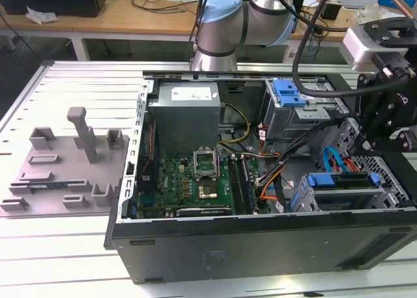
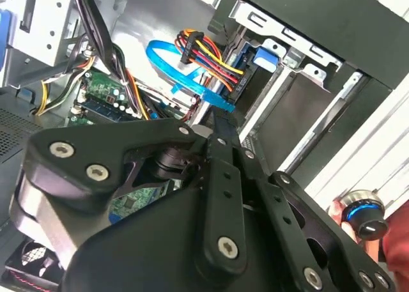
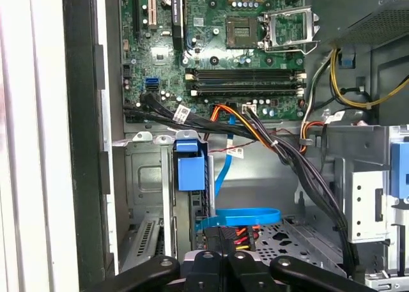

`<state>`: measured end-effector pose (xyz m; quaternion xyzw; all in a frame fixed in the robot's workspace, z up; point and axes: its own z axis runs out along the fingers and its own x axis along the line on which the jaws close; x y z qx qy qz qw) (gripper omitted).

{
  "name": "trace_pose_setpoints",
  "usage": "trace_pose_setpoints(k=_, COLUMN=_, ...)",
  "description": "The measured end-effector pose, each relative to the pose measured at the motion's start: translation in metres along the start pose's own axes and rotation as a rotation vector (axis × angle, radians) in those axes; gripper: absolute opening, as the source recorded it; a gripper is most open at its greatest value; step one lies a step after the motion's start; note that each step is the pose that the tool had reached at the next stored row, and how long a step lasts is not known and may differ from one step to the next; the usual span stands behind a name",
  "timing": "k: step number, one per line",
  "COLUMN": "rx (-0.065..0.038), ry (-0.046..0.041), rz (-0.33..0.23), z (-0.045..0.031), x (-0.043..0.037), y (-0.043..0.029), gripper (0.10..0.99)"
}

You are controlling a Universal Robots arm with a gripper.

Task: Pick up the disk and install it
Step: 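Insert the second disk wire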

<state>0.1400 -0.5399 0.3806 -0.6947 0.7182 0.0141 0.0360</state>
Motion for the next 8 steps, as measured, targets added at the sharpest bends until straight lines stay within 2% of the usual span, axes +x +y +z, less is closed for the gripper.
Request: trace_pose_setpoints(k=8, rx=0.0, ry=0.0001, rz=0.0, z=-0.0002, x=0.0, y=0.0, gripper=0.106)
